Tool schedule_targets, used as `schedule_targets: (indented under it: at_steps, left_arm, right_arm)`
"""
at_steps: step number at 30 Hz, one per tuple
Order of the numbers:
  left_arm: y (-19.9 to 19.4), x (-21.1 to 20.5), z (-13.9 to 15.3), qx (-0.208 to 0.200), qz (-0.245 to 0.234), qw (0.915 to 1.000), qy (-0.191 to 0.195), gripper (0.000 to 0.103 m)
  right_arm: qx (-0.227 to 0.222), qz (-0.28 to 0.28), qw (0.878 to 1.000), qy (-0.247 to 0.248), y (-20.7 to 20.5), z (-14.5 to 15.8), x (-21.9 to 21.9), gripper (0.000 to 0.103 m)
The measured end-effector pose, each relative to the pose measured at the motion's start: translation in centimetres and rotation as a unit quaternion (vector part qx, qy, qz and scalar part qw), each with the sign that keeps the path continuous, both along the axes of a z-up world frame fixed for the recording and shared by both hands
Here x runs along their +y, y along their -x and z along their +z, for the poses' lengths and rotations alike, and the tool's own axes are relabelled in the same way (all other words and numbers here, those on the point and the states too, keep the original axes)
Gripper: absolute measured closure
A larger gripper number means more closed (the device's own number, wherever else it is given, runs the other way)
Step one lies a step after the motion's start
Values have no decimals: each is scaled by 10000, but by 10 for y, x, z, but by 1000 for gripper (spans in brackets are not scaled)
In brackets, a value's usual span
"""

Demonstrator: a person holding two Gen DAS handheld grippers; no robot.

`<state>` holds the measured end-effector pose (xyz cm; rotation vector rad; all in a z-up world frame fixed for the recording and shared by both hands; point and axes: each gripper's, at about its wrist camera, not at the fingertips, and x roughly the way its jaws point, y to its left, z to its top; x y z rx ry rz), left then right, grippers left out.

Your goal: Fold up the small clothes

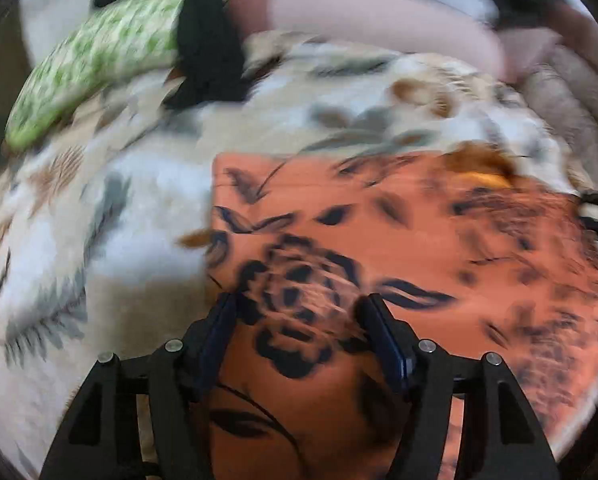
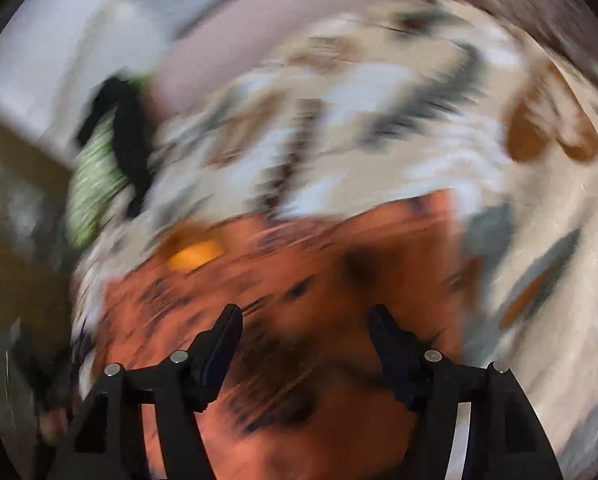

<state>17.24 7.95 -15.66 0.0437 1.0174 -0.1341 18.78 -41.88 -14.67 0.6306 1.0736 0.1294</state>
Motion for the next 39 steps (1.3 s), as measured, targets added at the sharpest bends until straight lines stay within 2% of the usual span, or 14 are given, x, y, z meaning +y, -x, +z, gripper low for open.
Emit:
schedule_targets:
  at_steps: [2, 3, 7, 10, 13, 16, 19, 22, 26, 28, 30, 35, 37, 39]
  left_arm:
    - [-2, 3, 5, 34, 145, 9999, 55, 32]
    - [0, 4, 10, -20, 197, 9998, 23, 32]
    - [21, 4, 36, -383, 45, 9992, 54, 32]
    - [39, -1, 42, -599, -138, 9980, 114, 29]
    - [33, -10, 5, -36, -222, 9992, -320, 27]
    - [40, -4, 18, -123, 23, 9999, -63, 27]
    - [60, -8, 46, -520, -146, 9985, 2, 27]
    - [80, -16, 52, -712, -360, 9968, -29, 20]
    - [82, -21, 11, -154, -339, 9980, -507, 18]
    - [83, -15, 11, -115, -176, 9988, -444, 17]
    - [88, -12, 30, -273, -135, 9990, -312, 17]
    - [103, -19, 58, -802, -375, 9960, -118, 16]
    - [97, -23, 34, -450, -389, 9978, -306, 15]
    - [90, -25, 6, 89, -280, 9976, -627, 13]
  right_arm:
    - [-37, -489, 9965, -683, -7, -3, -25, 34]
    - [-15, -631, 9957, -679, -7, 2, -28, 34]
    - [-429, -82, 9976, -538, 17, 35, -9, 34]
    - [-418, 99, 9964, -734, 36, 31, 2, 32]
    - [149, -207, 9991, -330, 35, 0, -9, 32]
    - [116, -743, 9948, -692, 35, -2, -24, 32]
    - [-360, -334, 9973, -553, 52, 39, -2, 31]
    - [-484, 120, 9945, -925, 81, 54, 30, 29]
    - [-190, 499, 9937, -985, 110, 26, 67, 29]
    - [363, 145, 9965, -733, 113, -4, 61, 33]
    - [225, -57, 9957, -896, 118, 5, 57, 34]
    - [-447, 401, 9940, -912, 122, 47, 79, 29]
    - [-360, 431, 9940, -938, 118, 34, 84, 26]
    - [229, 231, 9964, -787, 113, 5, 77, 25]
